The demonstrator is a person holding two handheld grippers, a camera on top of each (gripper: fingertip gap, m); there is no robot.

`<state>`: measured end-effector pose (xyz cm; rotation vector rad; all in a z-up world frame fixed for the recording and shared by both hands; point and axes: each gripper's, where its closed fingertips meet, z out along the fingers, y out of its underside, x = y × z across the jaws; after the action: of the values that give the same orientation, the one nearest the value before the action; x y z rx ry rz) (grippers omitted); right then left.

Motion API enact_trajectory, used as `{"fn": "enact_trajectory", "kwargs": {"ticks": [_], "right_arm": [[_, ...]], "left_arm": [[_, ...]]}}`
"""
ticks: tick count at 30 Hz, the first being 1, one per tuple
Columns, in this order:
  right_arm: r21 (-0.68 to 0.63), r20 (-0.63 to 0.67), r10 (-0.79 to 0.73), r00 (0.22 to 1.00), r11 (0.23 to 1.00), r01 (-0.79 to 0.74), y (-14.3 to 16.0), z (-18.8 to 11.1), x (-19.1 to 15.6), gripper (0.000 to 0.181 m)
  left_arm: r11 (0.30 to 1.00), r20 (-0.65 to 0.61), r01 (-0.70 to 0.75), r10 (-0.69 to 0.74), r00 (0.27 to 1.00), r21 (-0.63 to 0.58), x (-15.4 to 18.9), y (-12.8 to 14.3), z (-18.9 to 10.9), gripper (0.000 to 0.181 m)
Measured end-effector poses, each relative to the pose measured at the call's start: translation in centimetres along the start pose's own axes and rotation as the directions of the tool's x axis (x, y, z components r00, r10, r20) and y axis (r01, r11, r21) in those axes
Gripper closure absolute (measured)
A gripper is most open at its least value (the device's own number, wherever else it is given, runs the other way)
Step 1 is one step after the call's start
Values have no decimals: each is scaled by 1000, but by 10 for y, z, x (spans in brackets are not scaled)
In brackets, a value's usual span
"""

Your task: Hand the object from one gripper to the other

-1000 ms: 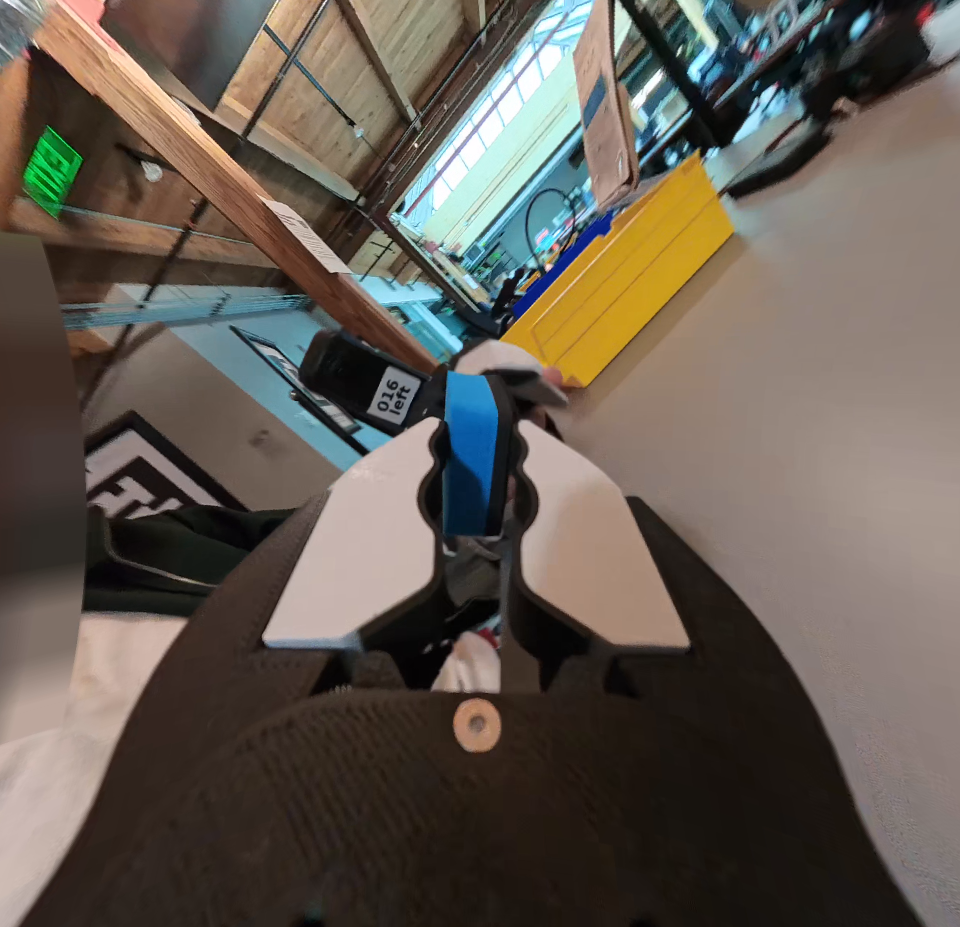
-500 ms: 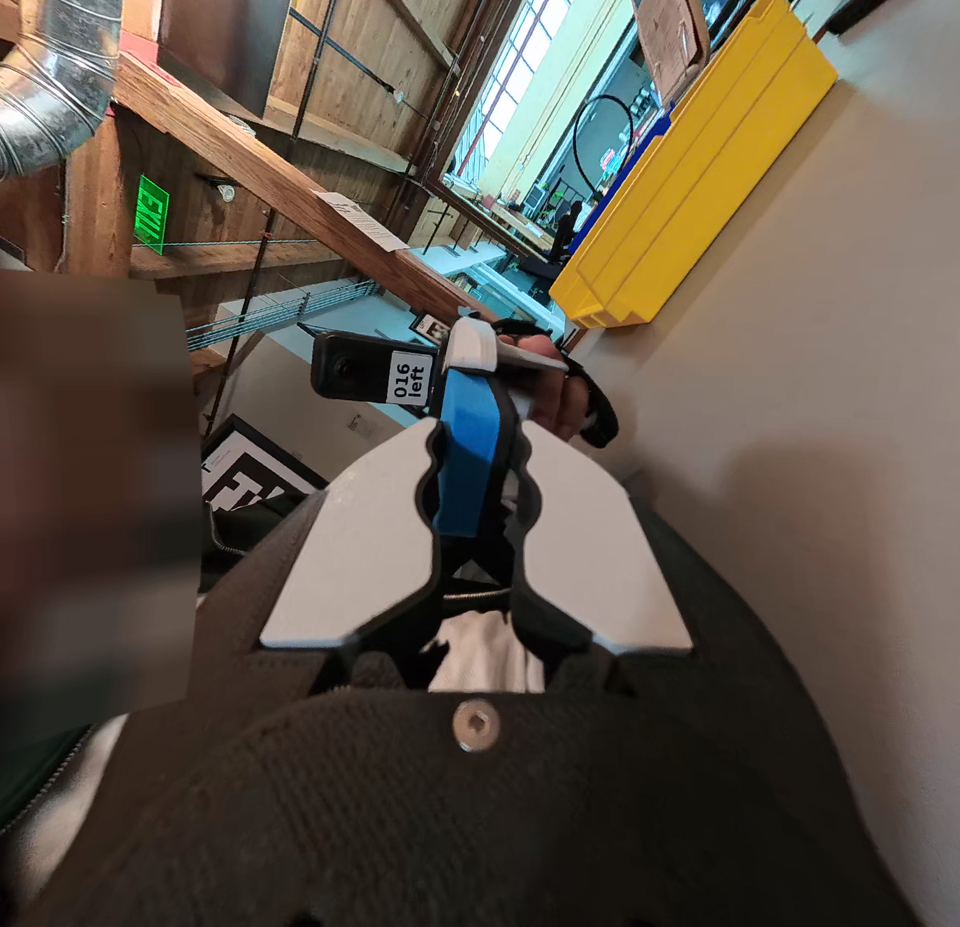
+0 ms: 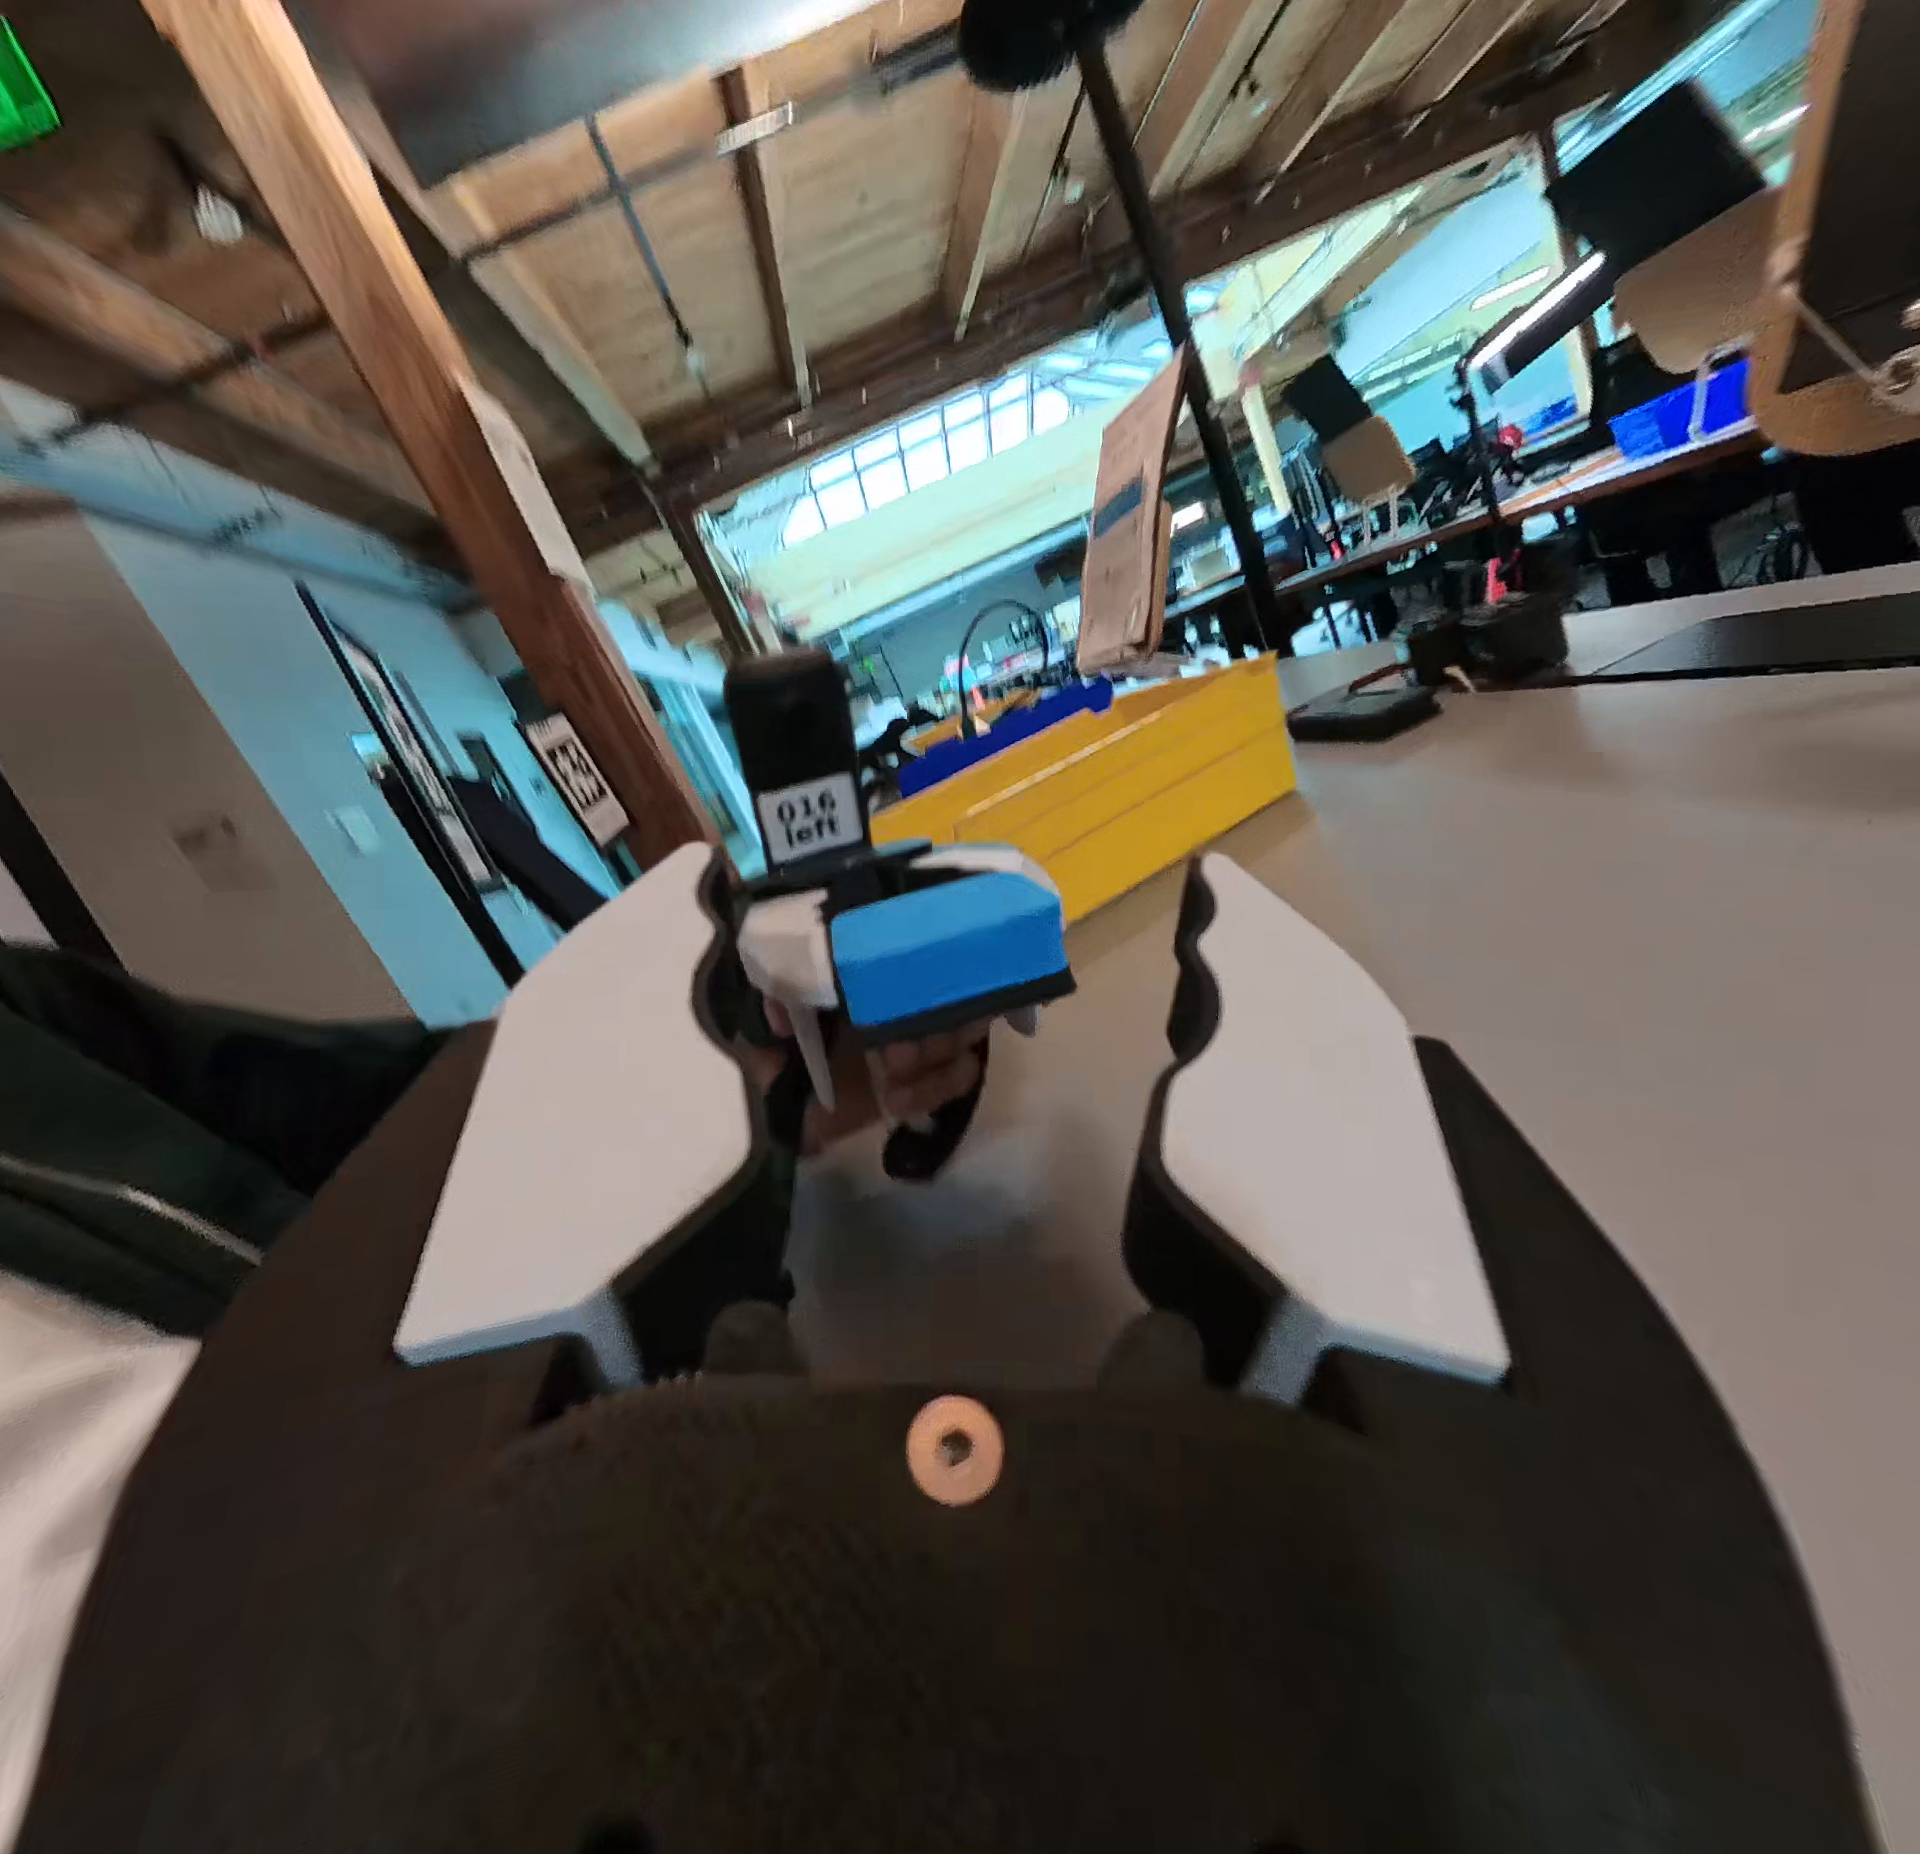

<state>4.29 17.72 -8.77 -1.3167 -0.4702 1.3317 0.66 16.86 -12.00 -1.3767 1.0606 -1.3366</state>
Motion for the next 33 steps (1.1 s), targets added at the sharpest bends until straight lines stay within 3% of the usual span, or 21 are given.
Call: {"fn": "enact_trajectory", "kwargs": {"ticks": [9,12,14,25,33], "right_arm": [[-244,37,-166,985,955,170,43,13,-10,108],[-255,36,-162,986,953,166,45,13,-10,112],[-260,65,-173,983,948,185,45,12,-15,127],[-276,54,-208,977,937,215,43,12,-16,128],[-291,-29,-264,964,925,244,38,8,-4,127]], "left_arm": [[996,-84,87,-87,993,1,9,0,0,126],[997,-102,72,-74,992,-18,14,2,3,126],[998,-100,54,-57,993,-27,15,4,4,126],[1000,-111,29,-29,993,5,16,2,4,126],[999,-45,11,-9,999,37,5,-2,1,117]]}}
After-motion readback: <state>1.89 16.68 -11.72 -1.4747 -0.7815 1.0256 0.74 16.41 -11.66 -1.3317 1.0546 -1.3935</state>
